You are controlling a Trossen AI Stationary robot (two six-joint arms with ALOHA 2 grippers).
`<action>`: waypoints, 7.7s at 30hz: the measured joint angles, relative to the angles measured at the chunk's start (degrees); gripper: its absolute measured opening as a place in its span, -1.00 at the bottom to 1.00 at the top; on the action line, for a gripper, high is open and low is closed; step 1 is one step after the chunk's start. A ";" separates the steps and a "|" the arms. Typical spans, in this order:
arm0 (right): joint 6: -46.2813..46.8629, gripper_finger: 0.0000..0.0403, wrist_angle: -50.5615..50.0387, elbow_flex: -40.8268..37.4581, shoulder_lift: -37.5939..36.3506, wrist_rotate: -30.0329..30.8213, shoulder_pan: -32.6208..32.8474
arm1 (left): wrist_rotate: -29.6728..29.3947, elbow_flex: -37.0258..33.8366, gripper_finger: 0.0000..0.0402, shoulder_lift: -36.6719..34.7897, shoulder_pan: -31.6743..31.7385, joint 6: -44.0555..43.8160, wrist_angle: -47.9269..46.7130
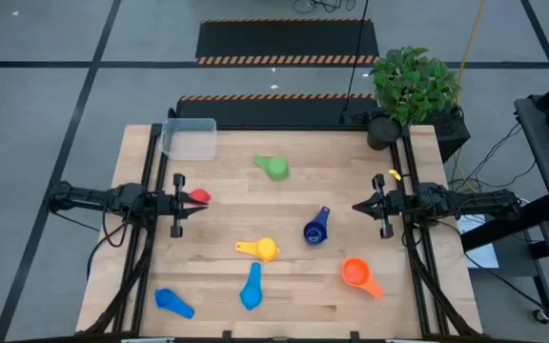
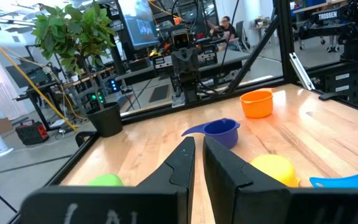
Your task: Nest measuring cups in basket
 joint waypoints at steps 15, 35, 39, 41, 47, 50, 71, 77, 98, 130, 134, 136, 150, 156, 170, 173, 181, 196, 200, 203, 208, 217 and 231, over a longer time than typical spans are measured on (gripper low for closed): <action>0.02 -1.00 0.01 0.00 -0.01 0.02 0.00 | -0.01 0.00 -0.81 0.01 -0.01 -0.01 0.02; 0.02 -1.00 -0.01 -0.01 -0.01 -0.01 -0.02 | 0.00 0.00 -0.81 0.02 -0.02 0.00 0.00; 0.00 -1.00 -0.01 -0.01 0.00 0.01 -0.01 | -0.02 -0.02 -0.81 0.01 -0.02 0.00 0.00; 0.01 -1.00 -0.01 -0.02 0.00 0.01 -0.02 | -0.02 0.00 -0.81 0.01 -0.02 0.00 0.01; 0.00 -1.00 0.00 0.00 -0.01 -0.01 0.00 | 0.00 0.00 -0.81 0.00 0.00 0.00 0.00; 0.02 -1.00 -0.02 -0.02 -0.01 0.02 -0.02 | -0.01 0.00 -0.81 0.01 -0.01 0.00 0.01; 0.02 -1.00 2.21 -0.01 0.01 -0.01 -0.02 | 0.00 0.00 -0.81 0.00 -0.02 0.00 0.02; 0.30 -1.00 3.46 3.00 0.03 -0.05 -0.01 | -0.02 -0.02 -0.81 0.02 -0.02 0.00 0.04; 22.09 -1.00 -34.34 48.59 31.03 6.58 1.52 | 0.01 0.00 -0.81 0.02 -0.01 -4.07 0.94; 81.90 -0.65 -51.41 61.96 70.58 13.43 39.25 | -3.06 42.48 -0.81 49.43 -3.46 -11.73 -8.41; 83.53 -0.65 -40.96 61.96 74.90 8.94 43.79 | -3.08 48.61 -0.81 56.81 -5.70 -10.51 -8.66; 83.97 -0.65 -34.92 61.96 76.46 9.22 45.58 | -3.08 50.87 -0.81 59.45 -6.92 -9.57 -9.13; 99.20 -0.65 -48.73 75.73 87.62 15.40 51.71 | -3.03 54.40 -0.81 64.28 -13.26 -13.15 -12.50; 105.20 -0.65 -62.67 85.95 93.31 16.43 54.61 | -3.18 54.40 -0.81 64.26 -15.36 -15.17 -12.44; 108.76 -0.63 -77.16 86.66 101.46 10.46 59.78 | -4.22 54.40 -0.81 64.26 -18.45 -15.22 -12.92; 108.29 -0.56 -78.03 86.66 102.26 10.60 59.78 | -5.80 54.38 -0.81 64.26 -18.45 -15.06 -12.91; 106.39 -0.02 -78.05 86.62 105.15 10.96 59.67 | -6.46 54.38 -0.81 64.26 -18.63 -15.66 -12.85; 100.59 0.79 -82.52 86.55 109.88 16.56 59.64 | -6.47 54.36 -0.81 64.26 -18.88 -15.93 -13.25; 100.54 0.79 -82.72 86.48 110.28 16.56 59.65 | -6.47 54.36 -0.81 64.26 -18.88 -15.91 -13.25; 101.87 0.79 -82.62 84.41 110.24 16.54 59.63 | -6.47 54.36 -0.81 64.26 -18.88 -15.91 -13.25; 103.80 0.79 -79.11 79.23 110.24 16.32 59.49 | -6.47 54.36 -0.81 64.26 -18.88 -15.80 -13.26; 102.42 0.75 -73.58 74.75 110.21 10.32 57.51 | -6.47 54.36 -0.81 64.26 -18.88 -15.80 -13.25; 102.10 0.14 -73.44 74.73 108.50 10.40 55.60 | -6.49 54.36 -0.81 64.26 -18.82 -15.82 -12.38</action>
